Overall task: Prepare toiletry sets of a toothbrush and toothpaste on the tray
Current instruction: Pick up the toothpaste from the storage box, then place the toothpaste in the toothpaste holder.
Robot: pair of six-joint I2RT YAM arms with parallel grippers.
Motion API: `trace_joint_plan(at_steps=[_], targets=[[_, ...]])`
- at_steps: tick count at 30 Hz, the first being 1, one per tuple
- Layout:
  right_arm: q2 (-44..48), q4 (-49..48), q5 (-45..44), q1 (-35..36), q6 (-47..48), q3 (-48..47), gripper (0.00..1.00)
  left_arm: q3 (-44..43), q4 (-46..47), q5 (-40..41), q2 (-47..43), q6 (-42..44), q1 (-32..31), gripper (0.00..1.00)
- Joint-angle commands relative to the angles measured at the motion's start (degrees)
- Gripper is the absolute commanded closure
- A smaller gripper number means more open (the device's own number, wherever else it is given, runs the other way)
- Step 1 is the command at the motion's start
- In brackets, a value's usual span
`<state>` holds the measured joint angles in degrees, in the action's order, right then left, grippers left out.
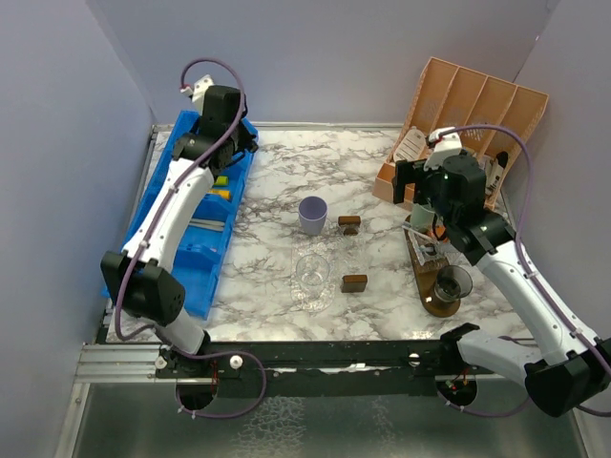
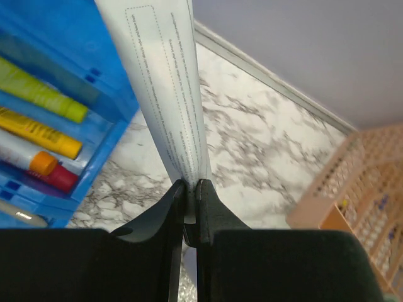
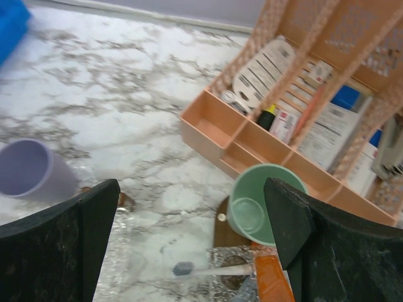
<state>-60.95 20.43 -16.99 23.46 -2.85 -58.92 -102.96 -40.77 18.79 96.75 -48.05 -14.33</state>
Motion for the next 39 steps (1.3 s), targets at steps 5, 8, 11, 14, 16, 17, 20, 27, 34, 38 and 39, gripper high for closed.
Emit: trace_joint_plan(at_steps=[5,8,11,14,16,17,20,27,34,38,39], targets=[[-0.7,5.8,26.7,-0.1,-9.1,-11.1,0.01,18.6,27.4,-9.3,-17.0,26.0,-13.1,1.0],[-2.5,8.2,35.9,-0.1,-12.2,-14.5,0.01,23.2,29.9,-10.9,-21.3,32.5,-18.8,1.0],[-4.6,10.8,43.2,0.0,-14.7,-17.9,0.02,29.9,32.6,-11.3,-25.4,38.3,-25.4,1.0],[-5.2,11.6,49.3,0.0,-15.6,-18.6,0.04,39.3,38.2,-12.1,-30.5,42.2,-31.4,1.0],[-5.7,13.5,51.4,0.0,-16.2,-18.5,0.05,45.1,41.5,-12.5,-34.1,44.4,-34.5,1.0],[-6.0,14.9,52.4,0.0,-16.2,-18.7,0.06,47.8,42.8,-13.3,-35.8,45.2,-35.3,1.0],[-5.7,17.2,56.4,-0.1,-15.8,-18.7,0.06,53.9,44.6,-15.7,-41.5,49.5,-37.8,1.0],[-5.2,15.5,62.0,0.0,-19.4,-17.6,0.12,62.1,46.3,-20.5,-49.8,56.9,-38.5,1.0],[-7.8,7.2,68.2,0.0,-24.8,-16.3,0.28,66.4,52.3,-23.2,-52.6,58.2,-38.5,1.0],[-8.7,2.5,69.4,0.1,-27.3,-14.6,0.39,65.6,51.4,-24.8,-51.8,58.3,-38.5,1.0],[-9.1,2.1,69.0,0.1,-27.4,-14.6,0.41,65.6,51.1,-25.0,-52.0,58.3,-38.5,1.0]])
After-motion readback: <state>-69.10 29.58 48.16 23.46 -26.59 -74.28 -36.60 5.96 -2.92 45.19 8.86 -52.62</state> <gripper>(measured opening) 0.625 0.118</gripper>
